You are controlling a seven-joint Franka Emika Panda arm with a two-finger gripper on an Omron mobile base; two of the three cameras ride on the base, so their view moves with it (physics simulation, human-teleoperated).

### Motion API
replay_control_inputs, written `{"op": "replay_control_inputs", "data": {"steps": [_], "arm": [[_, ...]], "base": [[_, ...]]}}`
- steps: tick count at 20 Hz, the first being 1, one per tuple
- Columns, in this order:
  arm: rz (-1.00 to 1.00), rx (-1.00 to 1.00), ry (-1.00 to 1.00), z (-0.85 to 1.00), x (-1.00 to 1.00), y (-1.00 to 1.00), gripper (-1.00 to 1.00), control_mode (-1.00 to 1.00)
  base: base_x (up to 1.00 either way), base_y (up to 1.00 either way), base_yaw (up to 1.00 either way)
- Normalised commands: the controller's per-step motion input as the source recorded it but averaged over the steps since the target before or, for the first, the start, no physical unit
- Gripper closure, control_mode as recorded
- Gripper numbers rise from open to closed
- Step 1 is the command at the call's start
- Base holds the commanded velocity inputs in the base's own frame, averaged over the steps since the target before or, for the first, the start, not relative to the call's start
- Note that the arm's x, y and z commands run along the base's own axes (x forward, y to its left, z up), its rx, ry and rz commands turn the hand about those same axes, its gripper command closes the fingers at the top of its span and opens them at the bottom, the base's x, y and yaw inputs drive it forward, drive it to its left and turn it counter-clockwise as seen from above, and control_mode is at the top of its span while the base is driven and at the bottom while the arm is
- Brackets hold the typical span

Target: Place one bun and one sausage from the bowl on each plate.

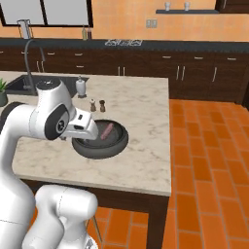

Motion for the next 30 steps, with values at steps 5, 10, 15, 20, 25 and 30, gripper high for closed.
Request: {"op": "replay_control_inputs", "data": {"steps": [5, 10, 15, 20, 25, 30], "arm": [[0.00, 0.00, 0.00, -0.03, 0.55, 0.10, -1.00, -1.00], [0.01, -0.02, 0.00, -0.18, 0.95, 0.28, -1.00, -1.00], [0.00, 0.01, 0.00, -0.25, 0.99, -0.01, -1.00, -1.00], [0.00, 0.03, -0.01, -0.34, 0.77, -0.08, -1.00, -1.00], [0.00, 0.00, 0.00, -0.37, 0.58, -0.01, -1.00, -1.00], [0.00, 0.00, 0.00, -0.25, 0.34, 0.00, -1.00, -1.00]], "base": [[0.27, 0.00, 0.00], [0.00, 0.00, 0.00], [0.00, 0.00, 0.00], [0.00, 0.00, 0.00], [0.00, 0.00, 0.00], [0.00, 0.00, 0.00]]}}
